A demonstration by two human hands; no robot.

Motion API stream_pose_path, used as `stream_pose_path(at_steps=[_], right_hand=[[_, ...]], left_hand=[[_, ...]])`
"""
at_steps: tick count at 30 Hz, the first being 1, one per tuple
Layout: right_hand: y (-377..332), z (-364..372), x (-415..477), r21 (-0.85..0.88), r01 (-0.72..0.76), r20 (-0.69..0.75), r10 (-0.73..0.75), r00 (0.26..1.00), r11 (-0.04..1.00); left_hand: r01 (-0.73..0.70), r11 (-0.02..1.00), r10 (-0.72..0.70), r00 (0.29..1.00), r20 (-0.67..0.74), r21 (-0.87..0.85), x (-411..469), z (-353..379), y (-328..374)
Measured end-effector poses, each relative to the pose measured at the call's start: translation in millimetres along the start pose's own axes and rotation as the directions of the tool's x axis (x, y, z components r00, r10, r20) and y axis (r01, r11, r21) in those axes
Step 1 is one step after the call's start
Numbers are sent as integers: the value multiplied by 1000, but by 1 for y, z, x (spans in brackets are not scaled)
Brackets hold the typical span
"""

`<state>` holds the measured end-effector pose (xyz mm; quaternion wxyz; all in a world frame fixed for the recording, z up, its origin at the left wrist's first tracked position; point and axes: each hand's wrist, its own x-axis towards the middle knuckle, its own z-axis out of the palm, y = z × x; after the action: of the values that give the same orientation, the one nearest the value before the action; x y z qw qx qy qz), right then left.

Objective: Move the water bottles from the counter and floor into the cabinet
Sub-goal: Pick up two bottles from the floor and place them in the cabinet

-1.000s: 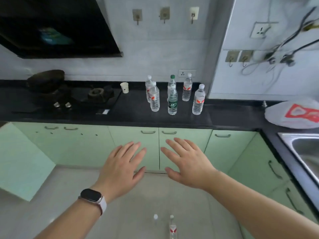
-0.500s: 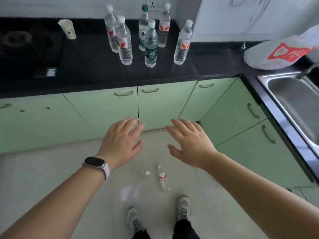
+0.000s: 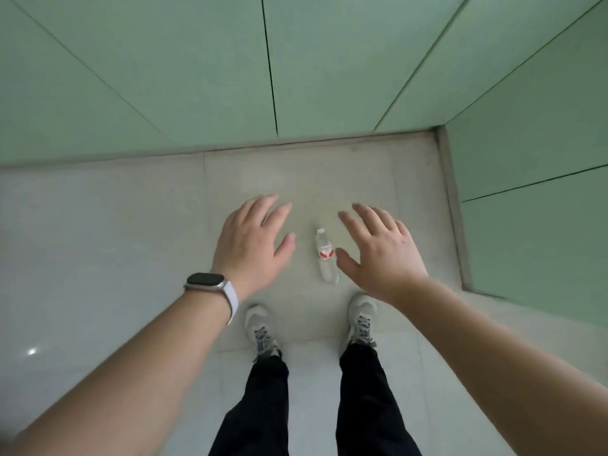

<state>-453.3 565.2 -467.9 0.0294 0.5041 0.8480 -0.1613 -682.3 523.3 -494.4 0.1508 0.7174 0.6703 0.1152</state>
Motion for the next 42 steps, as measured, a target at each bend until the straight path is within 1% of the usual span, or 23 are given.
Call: stream_pose_path(at_steps=[4, 8, 11, 13, 15, 16, 18, 20, 23, 26, 31, 34, 35, 38, 40, 42], right_hand=[[27, 88, 13, 85, -92, 66, 86, 994, 992], [53, 172, 25, 114, -145, 135, 129, 982, 983], [69, 233, 28, 153, -209, 170, 183, 968, 966], [77, 274, 28, 181, -249, 216, 209, 954, 951], [85, 313, 30, 242, -328, 275, 259, 926, 913], [89, 331, 31, 284, -387, 299, 302, 905, 877], [97, 365, 36, 350, -489, 327, 386, 863, 799], [105, 396, 38, 372, -546, 345, 435, 832, 751], [115, 437, 39, 367, -573, 356, 459, 814, 732], [127, 475, 42, 358, -610, 377, 488, 787, 707], [141, 527, 58, 398, -682, 389, 560, 731, 613], [147, 549, 75, 446, -715, 396, 598, 697, 538], [149, 555, 80, 445, -718, 390, 606, 693, 535], [150, 565, 91, 404, -706, 388, 590, 708, 582], [148, 567, 95, 383, -707, 399, 584, 707, 595], [146, 565, 98, 368, -712, 406, 585, 702, 598]], left_hand=[[79, 995, -77, 996, 36, -62, -5, 92, -17], [196, 976, -192, 980, 44, -93, -10, 180, -45], [328, 933, -319, 944, 84, -146, -25, 243, -64], [424, 885, -405, 905, 134, -192, -38, 281, -76], [514, 825, -475, 856, 207, -233, -48, 315, -86], [548, 798, -499, 834, 235, -250, -51, 331, -91], [597, 749, -531, 800, 279, -286, -55, 361, -102], [635, 696, -555, 772, 311, -334, -54, 387, -114], [646, 652, -561, 763, 320, -397, -49, 419, -129], [633, 617, -568, 769, 292, -468, -41, 447, -138], [555, 592, -587, 794, 159, -585, -33, 482, -138], [514, 577, -619, 782, 72, -635, -29, 498, -130], [506, 569, -637, 770, 43, -648, -27, 503, -128], [485, 558, -681, 731, -37, -673, -21, 513, -123], [490, 538, -703, 710, -44, -685, -17, 513, -120], [506, 533, -708, 705, -30, -678, -14, 513, -121]])
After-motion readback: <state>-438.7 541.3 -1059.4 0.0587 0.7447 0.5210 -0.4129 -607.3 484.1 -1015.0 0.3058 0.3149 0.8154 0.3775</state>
